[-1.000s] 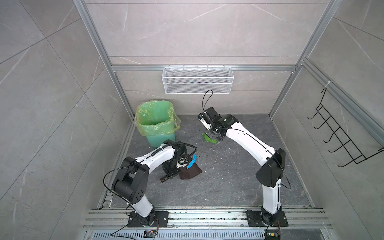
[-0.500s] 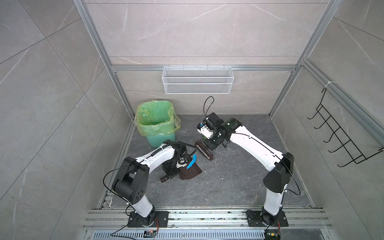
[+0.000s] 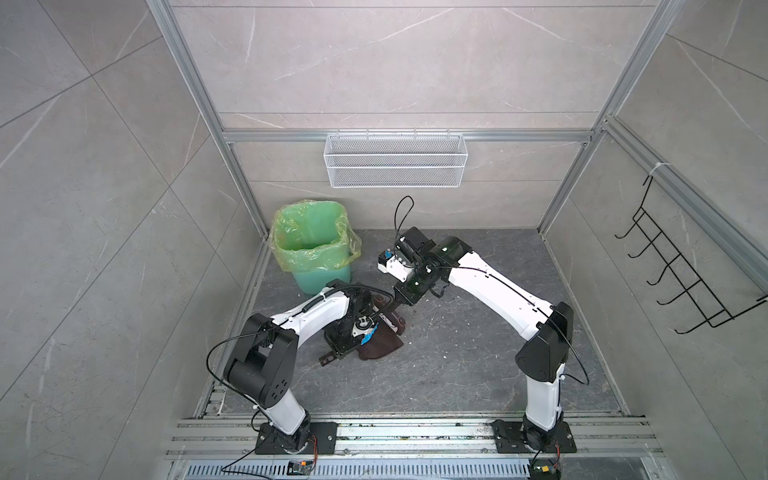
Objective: Sweep away the paper scraps from the table
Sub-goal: 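Move the broom with the right gripper beyond the green scrap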
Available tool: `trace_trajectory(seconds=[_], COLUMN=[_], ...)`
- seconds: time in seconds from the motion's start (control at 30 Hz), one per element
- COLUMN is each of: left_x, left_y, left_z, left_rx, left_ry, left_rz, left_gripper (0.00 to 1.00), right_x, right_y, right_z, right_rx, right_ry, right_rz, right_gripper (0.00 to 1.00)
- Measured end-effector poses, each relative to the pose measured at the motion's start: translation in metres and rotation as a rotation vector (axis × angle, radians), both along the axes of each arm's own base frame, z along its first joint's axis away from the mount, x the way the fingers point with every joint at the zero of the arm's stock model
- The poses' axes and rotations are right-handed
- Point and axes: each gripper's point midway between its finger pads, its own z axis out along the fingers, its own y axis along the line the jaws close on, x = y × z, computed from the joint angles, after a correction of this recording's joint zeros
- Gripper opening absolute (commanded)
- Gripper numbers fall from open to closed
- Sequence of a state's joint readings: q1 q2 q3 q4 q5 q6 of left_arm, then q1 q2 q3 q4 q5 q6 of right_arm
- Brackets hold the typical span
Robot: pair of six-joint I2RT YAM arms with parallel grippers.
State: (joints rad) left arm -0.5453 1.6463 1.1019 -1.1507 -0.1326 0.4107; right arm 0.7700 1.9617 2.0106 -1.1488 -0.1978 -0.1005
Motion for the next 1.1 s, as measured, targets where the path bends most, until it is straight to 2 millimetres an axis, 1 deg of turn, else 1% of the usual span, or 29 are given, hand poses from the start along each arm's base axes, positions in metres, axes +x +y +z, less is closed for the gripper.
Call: trace_trajectory(seconds=[0.17, 0.23, 0.33, 0.4, 0.47, 0.57, 0.7, 0.8, 0.87, 0.93, 1.0, 1.1], left_x=[0.000, 0.000, 0.002, 0.003, 0.002, 0.000, 0.000, 0.000, 0.000, 0.000, -0.001, -0.002], left_y=[0.000, 0.001, -0.001, -0.001, -0.001, 0.000, 0.000, -0.001, -0.001, -0.001, 0.000, 0.001], left_z=[0.000, 0.000, -0.001, -0.002, -0.003, -0.003, -0.003, -0.004, -0.004, -0.004, -0.004, -0.002], left_rx=[0.002, 0.004, -0.001, -0.005, -0.009, -0.013, -0.017, -0.020, -0.023, -0.025, -0.026, -0.028], left_ry=[0.000, -0.001, -0.010, -0.016, -0.022, -0.026, -0.027, -0.031, -0.036, -0.040, -0.043, -0.049], left_rz=[0.001, 0.001, 0.002, 0.005, 0.006, 0.010, 0.014, 0.015, 0.015, 0.018, 0.021, 0.025], left_gripper=[0.00, 0.00, 0.00, 0.00, 0.00, 0.00, 0.00, 0.00, 0.00, 0.00, 0.00, 0.00], right_x=[0.001, 0.004, 0.014, 0.022, 0.033, 0.054, 0.080, 0.102, 0.119, 0.137, 0.155, 0.172], right_y=[-0.001, -0.005, -0.014, -0.023, -0.032, -0.045, -0.057, -0.061, -0.064, -0.067, -0.071, -0.079], right_z=[0.008, 0.011, 0.011, 0.011, 0.017, 0.038, 0.068, 0.078, 0.074, 0.063, 0.044, 0.010], right_rx=[0.025, 0.013, -0.029, -0.060, -0.083, -0.110, -0.141, -0.197, -0.258, -0.332, -0.419, -0.536], right_ry=[-0.018, -0.045, -0.088, -0.119, -0.158, -0.257, -0.406, -0.503, -0.550, -0.581, -0.596, -0.583], right_rz=[-0.004, -0.019, -0.049, -0.078, -0.111, -0.163, -0.199, -0.209, -0.212, -0.216, -0.214, -0.198], right_gripper=[0.00, 0.00, 0.00, 0.00, 0.00, 0.00, 0.00, 0.00, 0.00, 0.00, 0.00, 0.00])
